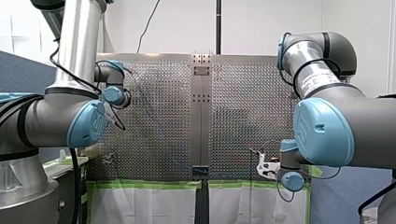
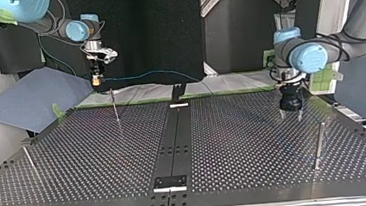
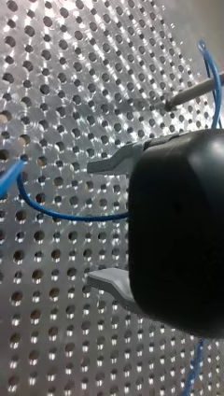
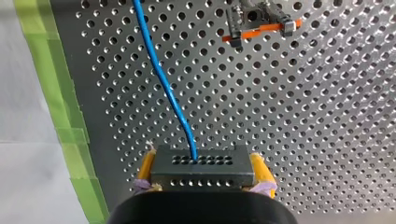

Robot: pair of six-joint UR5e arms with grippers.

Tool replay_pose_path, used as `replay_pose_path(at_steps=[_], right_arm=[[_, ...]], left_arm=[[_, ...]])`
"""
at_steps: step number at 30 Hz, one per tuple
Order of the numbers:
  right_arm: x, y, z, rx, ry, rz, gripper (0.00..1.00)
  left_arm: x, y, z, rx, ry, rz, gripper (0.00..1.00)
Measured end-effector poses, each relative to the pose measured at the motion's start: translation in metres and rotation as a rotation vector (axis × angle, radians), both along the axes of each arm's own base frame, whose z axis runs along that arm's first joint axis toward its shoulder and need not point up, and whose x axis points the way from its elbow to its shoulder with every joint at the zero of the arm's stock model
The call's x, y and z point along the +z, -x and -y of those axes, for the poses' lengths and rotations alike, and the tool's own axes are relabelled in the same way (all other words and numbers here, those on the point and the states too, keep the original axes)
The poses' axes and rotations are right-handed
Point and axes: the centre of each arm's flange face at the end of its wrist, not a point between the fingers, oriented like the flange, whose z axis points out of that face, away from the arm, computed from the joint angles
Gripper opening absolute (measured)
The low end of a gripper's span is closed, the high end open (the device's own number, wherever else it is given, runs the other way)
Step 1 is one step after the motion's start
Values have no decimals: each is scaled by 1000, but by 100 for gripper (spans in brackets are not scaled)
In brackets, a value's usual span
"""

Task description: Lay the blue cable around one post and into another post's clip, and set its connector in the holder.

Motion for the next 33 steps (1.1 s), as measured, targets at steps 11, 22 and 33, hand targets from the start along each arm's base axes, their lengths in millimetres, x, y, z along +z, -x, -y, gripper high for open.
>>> replay_pose_path(at_steps=[11, 22, 33], right_arm=[[0, -4, -2, 6, -2, -1, 0], [-1, -7, -4, 11, -7, -2, 0], [-1, -8, -5, 13, -8, -2, 0]], left_arm=[[-16, 10, 8, -2, -15, -27, 99], [-51, 8, 16, -17, -26, -94, 99], [-53, 19, 23, -5, -102, -172, 99]])
